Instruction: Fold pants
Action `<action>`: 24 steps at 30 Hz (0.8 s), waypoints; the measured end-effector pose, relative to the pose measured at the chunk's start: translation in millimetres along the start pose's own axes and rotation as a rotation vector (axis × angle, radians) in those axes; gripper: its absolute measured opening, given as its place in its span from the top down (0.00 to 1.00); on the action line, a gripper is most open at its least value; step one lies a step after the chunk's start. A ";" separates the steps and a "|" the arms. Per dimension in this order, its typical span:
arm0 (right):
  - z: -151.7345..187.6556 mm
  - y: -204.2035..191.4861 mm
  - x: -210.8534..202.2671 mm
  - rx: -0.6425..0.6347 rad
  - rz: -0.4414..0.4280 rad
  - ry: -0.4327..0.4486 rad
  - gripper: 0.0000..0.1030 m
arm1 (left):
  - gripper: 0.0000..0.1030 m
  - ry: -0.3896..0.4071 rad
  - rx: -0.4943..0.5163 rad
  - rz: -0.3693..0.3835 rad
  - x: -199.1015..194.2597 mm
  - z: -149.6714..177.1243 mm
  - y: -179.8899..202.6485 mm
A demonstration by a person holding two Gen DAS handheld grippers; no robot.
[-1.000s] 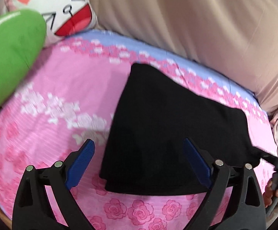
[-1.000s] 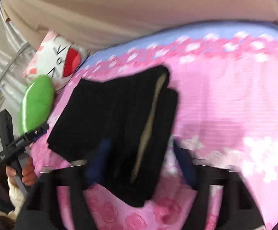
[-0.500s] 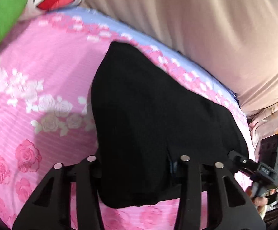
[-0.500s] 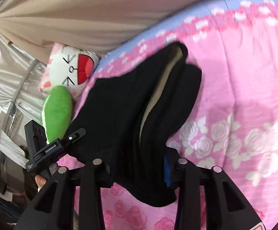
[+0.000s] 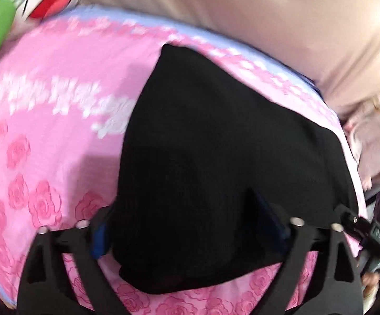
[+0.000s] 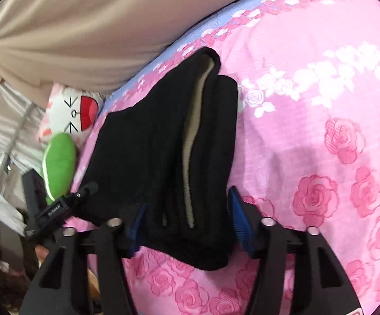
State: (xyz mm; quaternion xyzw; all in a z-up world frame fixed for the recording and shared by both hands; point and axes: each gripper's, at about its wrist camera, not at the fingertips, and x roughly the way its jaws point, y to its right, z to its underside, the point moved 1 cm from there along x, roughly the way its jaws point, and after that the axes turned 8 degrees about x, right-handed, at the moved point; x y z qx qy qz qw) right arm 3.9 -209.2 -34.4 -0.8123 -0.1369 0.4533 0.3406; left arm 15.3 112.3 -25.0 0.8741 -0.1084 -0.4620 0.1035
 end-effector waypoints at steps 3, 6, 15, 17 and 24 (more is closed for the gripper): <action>-6.5 -5.1 9.6 -0.007 -0.039 -0.004 0.25 | 0.04 -0.009 0.037 -0.017 2.4 -5.0 0.7; -10.3 -11.2 20.2 -0.030 -0.056 -0.017 0.24 | 0.04 0.010 0.081 -0.050 12.7 -12.1 9.4; -10.0 -36.2 0.7 -0.077 -0.065 0.052 0.65 | 0.61 0.058 0.134 0.033 -22.4 -34.0 42.0; -10.5 -45.9 -17.3 -0.117 -0.057 0.090 0.65 | 0.61 0.082 0.175 0.043 -38.2 -38.6 55.1; -27.1 -73.5 -89.2 -0.200 -0.071 0.239 0.65 | 0.61 0.191 0.294 0.061 -82.6 -65.4 98.3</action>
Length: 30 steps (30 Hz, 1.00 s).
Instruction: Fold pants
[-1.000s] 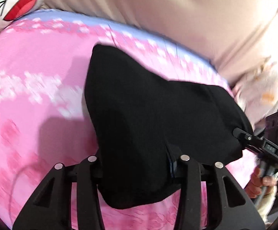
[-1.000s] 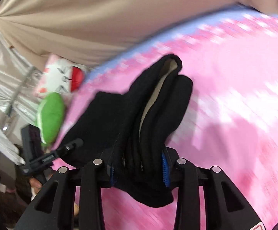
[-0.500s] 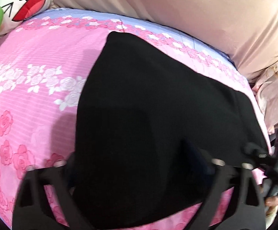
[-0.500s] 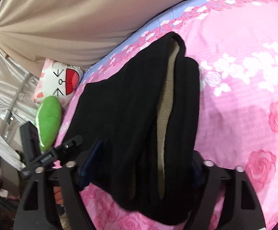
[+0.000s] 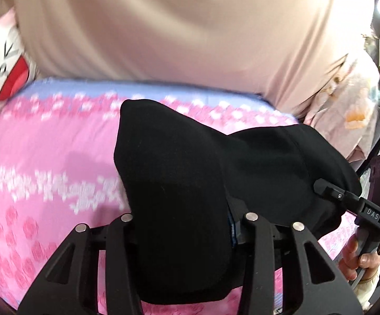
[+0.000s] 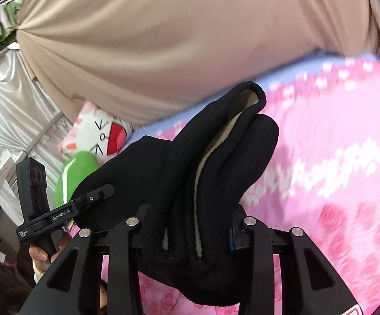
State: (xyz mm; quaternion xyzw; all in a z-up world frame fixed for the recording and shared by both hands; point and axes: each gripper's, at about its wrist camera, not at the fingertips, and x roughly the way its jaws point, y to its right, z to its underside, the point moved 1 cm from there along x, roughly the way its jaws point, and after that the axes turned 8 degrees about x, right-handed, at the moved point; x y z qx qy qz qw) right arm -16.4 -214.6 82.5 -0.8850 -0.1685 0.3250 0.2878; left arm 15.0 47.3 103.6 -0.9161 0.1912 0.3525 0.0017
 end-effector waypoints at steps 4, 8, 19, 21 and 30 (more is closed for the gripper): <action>-25.9 -19.7 -17.3 -0.059 0.002 0.079 0.65 | 0.61 0.071 0.053 -0.017 -10.2 -33.1 14.6; -56.4 -37.2 -26.1 -0.110 -0.016 0.152 0.65 | 0.61 0.155 0.087 -0.043 -23.1 -64.0 20.3; -159.1 -52.0 7.0 -0.201 -0.154 0.287 0.64 | 0.58 0.395 0.158 -0.148 -10.2 -150.7 -5.0; -174.7 -42.0 31.1 -0.195 -0.165 0.272 0.63 | 0.57 0.407 0.153 -0.163 12.1 -158.8 -16.9; -171.8 96.4 223.4 0.055 0.055 -0.059 0.52 | 0.48 0.071 0.056 -0.239 222.9 -116.7 -107.7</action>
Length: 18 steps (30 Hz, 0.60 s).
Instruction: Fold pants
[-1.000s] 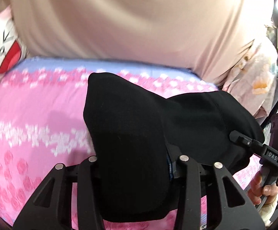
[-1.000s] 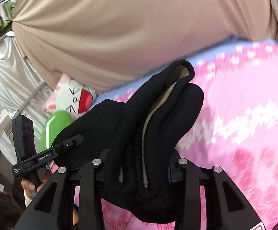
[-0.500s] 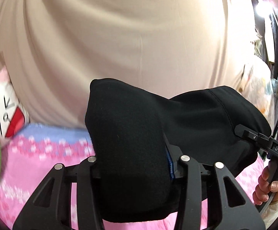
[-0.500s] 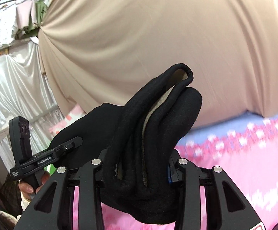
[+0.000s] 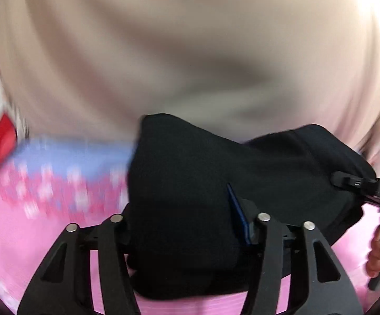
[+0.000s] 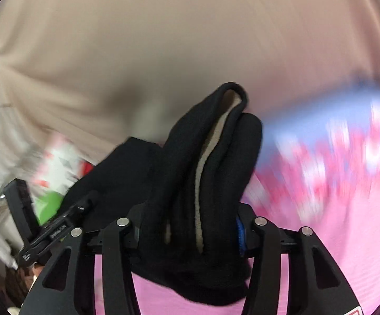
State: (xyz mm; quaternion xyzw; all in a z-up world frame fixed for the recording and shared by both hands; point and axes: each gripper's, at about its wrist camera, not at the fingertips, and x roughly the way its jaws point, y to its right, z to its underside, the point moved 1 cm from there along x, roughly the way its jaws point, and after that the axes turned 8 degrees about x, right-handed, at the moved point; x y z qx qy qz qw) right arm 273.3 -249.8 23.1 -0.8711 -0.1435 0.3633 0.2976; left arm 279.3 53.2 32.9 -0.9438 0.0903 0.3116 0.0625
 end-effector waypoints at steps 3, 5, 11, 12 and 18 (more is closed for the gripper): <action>20.9 38.9 12.4 0.074 0.067 -0.058 0.46 | 0.43 -0.103 -0.084 0.020 27.0 41.5 -28.7; 19.8 28.3 -19.0 0.015 0.155 0.029 0.41 | 0.43 -0.056 -0.074 -0.083 -2.7 40.5 -44.7; -11.4 -62.1 -52.5 -0.194 0.088 0.129 0.89 | 0.20 0.097 -0.101 -0.051 -50.7 -23.9 -40.2; -17.9 -77.0 -32.9 -0.220 0.069 0.094 0.97 | 0.17 0.100 -0.116 -0.027 -44.9 -33.2 -33.4; -49.5 -16.6 77.8 -0.102 0.325 -0.028 1.00 | 0.20 -0.170 -0.084 -0.111 73.6 -23.6 -4.5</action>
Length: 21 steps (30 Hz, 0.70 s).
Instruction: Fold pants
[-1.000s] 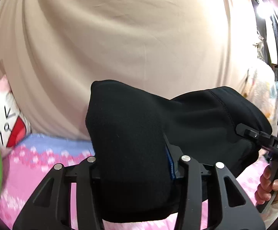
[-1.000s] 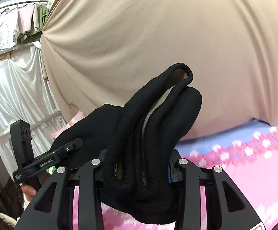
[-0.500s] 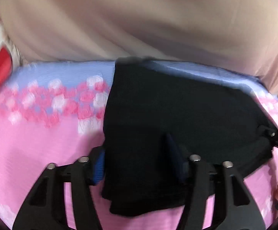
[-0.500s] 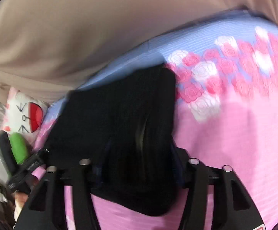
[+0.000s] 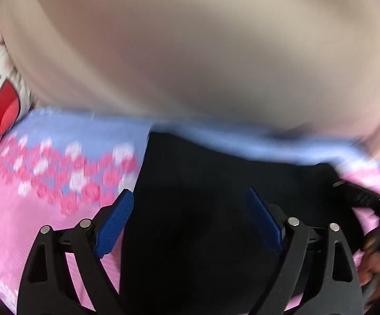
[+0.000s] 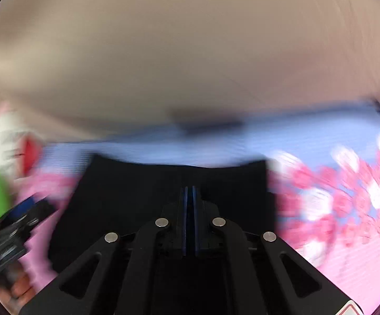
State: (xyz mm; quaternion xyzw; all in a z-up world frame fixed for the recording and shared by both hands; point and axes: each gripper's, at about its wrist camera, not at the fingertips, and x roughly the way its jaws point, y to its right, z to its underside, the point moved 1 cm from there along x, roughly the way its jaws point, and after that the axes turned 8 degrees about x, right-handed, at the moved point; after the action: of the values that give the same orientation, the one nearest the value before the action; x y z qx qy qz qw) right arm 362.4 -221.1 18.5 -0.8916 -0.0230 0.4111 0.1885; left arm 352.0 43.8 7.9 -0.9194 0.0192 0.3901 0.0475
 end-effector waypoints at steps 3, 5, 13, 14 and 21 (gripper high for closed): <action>-2.3 32.2 -11.4 0.155 -0.085 -0.001 1.00 | 0.20 -0.021 -0.033 0.016 18.1 24.9 -15.1; 3.6 21.5 -42.6 0.098 -0.052 0.056 0.89 | 0.21 -0.015 -0.024 -0.002 4.3 23.7 -18.3; 50.7 38.6 -75.1 0.062 0.029 0.099 0.91 | 0.21 0.040 0.038 -0.037 -59.0 37.1 -7.9; 55.3 36.2 -89.4 0.050 0.034 0.123 0.86 | 0.20 0.047 0.056 -0.053 -69.7 40.5 -4.9; 95.3 42.2 -86.0 -0.040 0.098 0.108 0.93 | 0.16 0.052 0.087 -0.047 -112.5 63.2 6.5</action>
State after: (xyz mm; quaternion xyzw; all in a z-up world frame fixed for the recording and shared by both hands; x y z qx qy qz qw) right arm 230.1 -246.9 9.6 -0.9161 0.0226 0.3708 0.1511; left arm 228.1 43.6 44.6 -0.9264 0.0159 0.3638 0.0959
